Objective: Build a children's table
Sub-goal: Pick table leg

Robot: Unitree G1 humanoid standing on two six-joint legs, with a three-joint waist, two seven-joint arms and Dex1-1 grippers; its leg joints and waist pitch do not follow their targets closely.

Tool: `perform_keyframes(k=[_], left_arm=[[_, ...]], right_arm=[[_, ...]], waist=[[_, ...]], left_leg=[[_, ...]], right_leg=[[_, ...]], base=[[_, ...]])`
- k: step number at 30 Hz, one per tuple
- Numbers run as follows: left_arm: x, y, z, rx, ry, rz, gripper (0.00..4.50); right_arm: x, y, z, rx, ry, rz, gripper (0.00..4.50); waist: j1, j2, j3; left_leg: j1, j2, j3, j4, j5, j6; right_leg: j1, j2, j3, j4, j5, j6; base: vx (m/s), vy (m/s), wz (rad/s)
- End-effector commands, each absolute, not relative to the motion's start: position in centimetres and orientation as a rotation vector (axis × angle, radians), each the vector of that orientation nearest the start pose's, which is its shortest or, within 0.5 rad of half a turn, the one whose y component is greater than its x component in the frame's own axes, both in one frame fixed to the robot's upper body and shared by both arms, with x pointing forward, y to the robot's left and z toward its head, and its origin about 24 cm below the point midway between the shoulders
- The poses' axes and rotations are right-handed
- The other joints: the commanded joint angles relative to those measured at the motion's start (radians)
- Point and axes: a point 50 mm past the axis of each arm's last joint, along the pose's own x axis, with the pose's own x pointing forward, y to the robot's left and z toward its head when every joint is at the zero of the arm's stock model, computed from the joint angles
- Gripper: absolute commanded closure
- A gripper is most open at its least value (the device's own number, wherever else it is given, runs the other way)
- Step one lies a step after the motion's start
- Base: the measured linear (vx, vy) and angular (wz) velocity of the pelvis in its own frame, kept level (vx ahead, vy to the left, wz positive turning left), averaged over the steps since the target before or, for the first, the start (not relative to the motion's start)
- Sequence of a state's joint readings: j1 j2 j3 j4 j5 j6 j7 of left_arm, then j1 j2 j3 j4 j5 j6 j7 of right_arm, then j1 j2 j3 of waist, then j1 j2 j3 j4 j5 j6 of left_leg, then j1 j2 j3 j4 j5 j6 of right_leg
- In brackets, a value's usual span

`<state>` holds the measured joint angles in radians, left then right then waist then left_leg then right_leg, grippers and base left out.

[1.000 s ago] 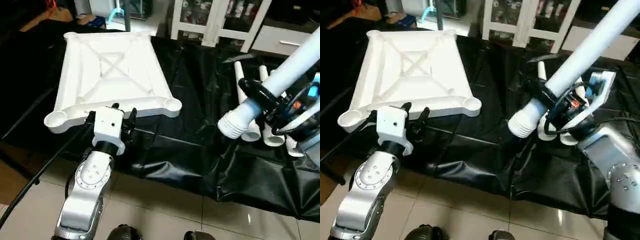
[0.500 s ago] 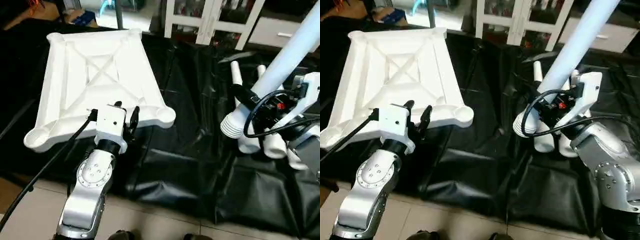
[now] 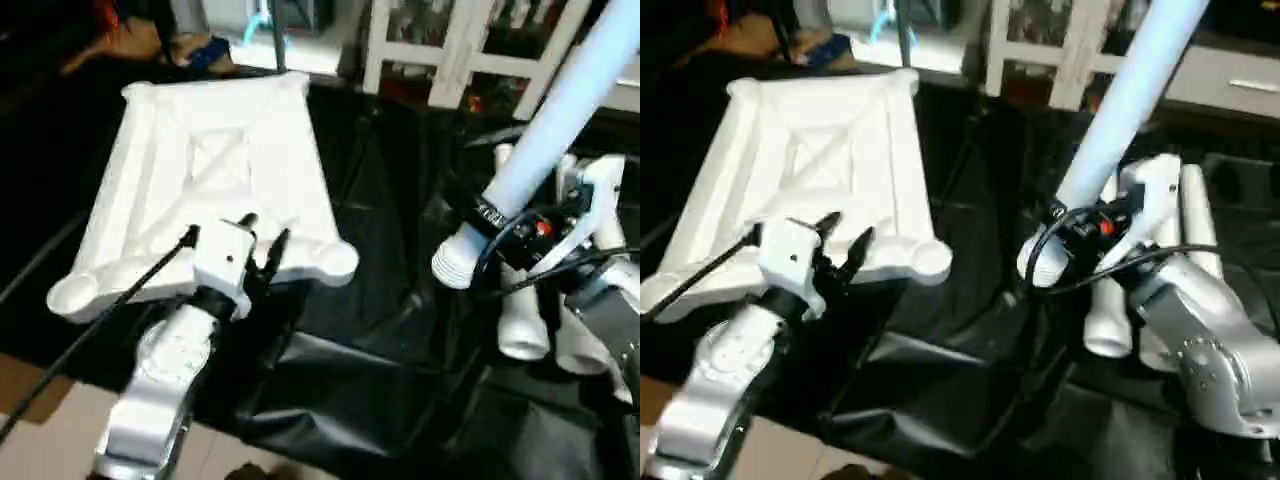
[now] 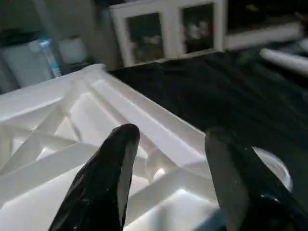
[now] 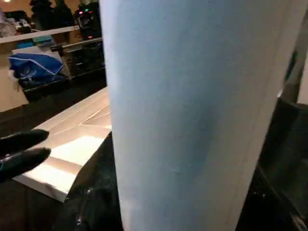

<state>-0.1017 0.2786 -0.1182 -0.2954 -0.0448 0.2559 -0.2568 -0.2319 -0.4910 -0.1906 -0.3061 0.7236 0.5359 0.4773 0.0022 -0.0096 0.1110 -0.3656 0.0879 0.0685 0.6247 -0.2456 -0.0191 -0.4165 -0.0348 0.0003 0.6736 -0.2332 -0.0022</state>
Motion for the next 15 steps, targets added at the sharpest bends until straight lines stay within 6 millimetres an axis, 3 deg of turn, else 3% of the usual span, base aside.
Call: perform_keyframes(k=[1, 2, 3, 4, 5, 6, 7, 8, 10, 11, 13, 15], left_arm=[[26.3, 15.3, 10.3, 0.274, -0.053, -0.415, 1.99], [26.5, 15.6, 10.6, 0.264, -0.063, -0.431, 1.99], [26.6, 15.6, 10.6, 0.251, -0.065, -0.441, 1.83], [26.9, 15.7, 10.8, 0.243, -0.077, -0.459, 1.83], [27.1, 15.8, 11.0, 0.242, -0.089, -0.479, 1.64], [27.4, 15.9, 11.0, 0.24, -0.092, -0.511, 1.64], [27.7, 15.9, 11.0, 0.245, -0.083, -0.549, 1.54], [28.1, 15.8, 10.9, 0.239, -0.066, -0.597, 1.44], [28.5, 15.4, 10.7, 0.219, -0.026, -0.676, 1.25], [28.7, 15.3, 10.5, 0.213, -0.006, -0.714, 1.22], [29.0, 15.0, 10.3, 0.196, 0.02, -0.765, 1.11], [29.6, 14.3, 9.7, 0.227, 0.074, -0.867, 0.83]], right_arm=[[26.6, -19.4, 17.3, 0.142, -0.143, 0.636, 2.67], [26.6, -19.4, 17.3, 0.137, -0.151, 0.626, 2.67], [26.6, -19.4, 17.3, 0.132, -0.153, 0.623, 2.67], [26.6, -19.4, 17.3, 0.122, -0.156, 0.614, 2.67], [26.7, -19.4, 17.3, 0.112, -0.158, 0.604, 2.67], [26.8, -19.5, 17.3, 0.087, -0.167, 0.583, 2.67], [27.0, -19.6, 17.4, 0.073, -0.18, 0.562, 2.67], [27.2, -19.7, 17.5, 0.064, -0.196, 0.542, 2.67], [27.3, -19.6, 17.5, 0.067, -0.198, 0.545, 2.67], [27.3, -19.5, 17.4, 0.074, -0.195, 0.556, 2.67], [27.3, -19.4, 17.4, 0.068, -0.191, 0.568, 2.67], [27.3, -19.2, 17.3, 0.072, -0.18, 0.597, 2.67]], waist=[[0.019, 0.007, -0.07], [0.013, 0.025, -0.06], [0.009, 0.028, -0.051], [0.007, 0.028, -0.048], [0.011, 0.03, -0.037], [0.016, 0.029, -0.031], [0.018, 0.019, -0.024], [0.023, 0.019, -0.028], [0.026, 0.015, -0.032], [0.029, 0.02, -0.035], [0.026, 0.023, -0.038], [0.028, 0.023, -0.044]], left_leg=[[-0.016, 0.037, 0.007, -0.037, 0.106, -0.015], [0.002, 0.091, -0.005, -0.059, 0.035, -0.007], [0.017, 0.123, -0.009, -0.076, -0.049, -0.014], [0.025, 0.131, -0.004, -0.082, -0.094, -0.018], [0.035, 0.129, 0.017, -0.088, -0.192, -0.025], [0.044, 0.128, 0.032, -0.092, -0.277, -0.04], [0.046, 0.119, 0.046, -0.095, -0.336, -0.055], [0.045, 0.119, 0.049, -0.098, -0.333, -0.06], [0.034, 0.121, 0.052, -0.103, -0.303, -0.056], [0.035, 0.124, 0.053, -0.107, -0.294, -0.054], [0.024, 0.127, 0.051, -0.113, -0.291, -0.059], [0.028, 0.124, 0.056, -0.113, -0.307, -0.058]], right_leg=[[0.115, -0.08, 0.026, -0.07, 0.78, 0.142], [0.095, -0.075, 0.014, -0.086, 0.491, 0.05], [0.086, -0.077, 0.007, -0.101, 0.221, -0.071], [0.079, -0.077, 0.006, -0.111, 0.103, -0.128], [0.066, -0.08, 0.01, -0.132, -0.101, -0.198], [0.057, -0.084, 0.012, -0.145, -0.263, -0.216], [0.049, -0.087, 0.012, -0.16, -0.415, -0.185], [0.047, -0.095, 0.014, -0.164, -0.467, -0.159], [0.052, -0.1, 0.012, -0.162, -0.47, -0.142], [0.047, -0.103, 0.012, -0.161, -0.463, -0.134], [0.052, -0.104, 0.01, -0.154, -0.412, -0.139], [0.046, -0.103, 0.015, -0.153, -0.371, -0.14]], base=[[-0.098, -0.027, 0.11], [-0.143, -0.022, 0.16], [-0.096, -0.007, 0.13], [-0.103, 0.037, 0.14], [-0.057, 0.031, 0.09], [-0.112, 0.057, 0.17], [-0.106, 0.049, 0.11], [-0.106, 0.049, 0.11], [-0.084, 0.052, 0.0], [-0.076, 0.053, -0.02], [-0.03, 0.027, -0.02], [0.0, 0.0, 0.0]])
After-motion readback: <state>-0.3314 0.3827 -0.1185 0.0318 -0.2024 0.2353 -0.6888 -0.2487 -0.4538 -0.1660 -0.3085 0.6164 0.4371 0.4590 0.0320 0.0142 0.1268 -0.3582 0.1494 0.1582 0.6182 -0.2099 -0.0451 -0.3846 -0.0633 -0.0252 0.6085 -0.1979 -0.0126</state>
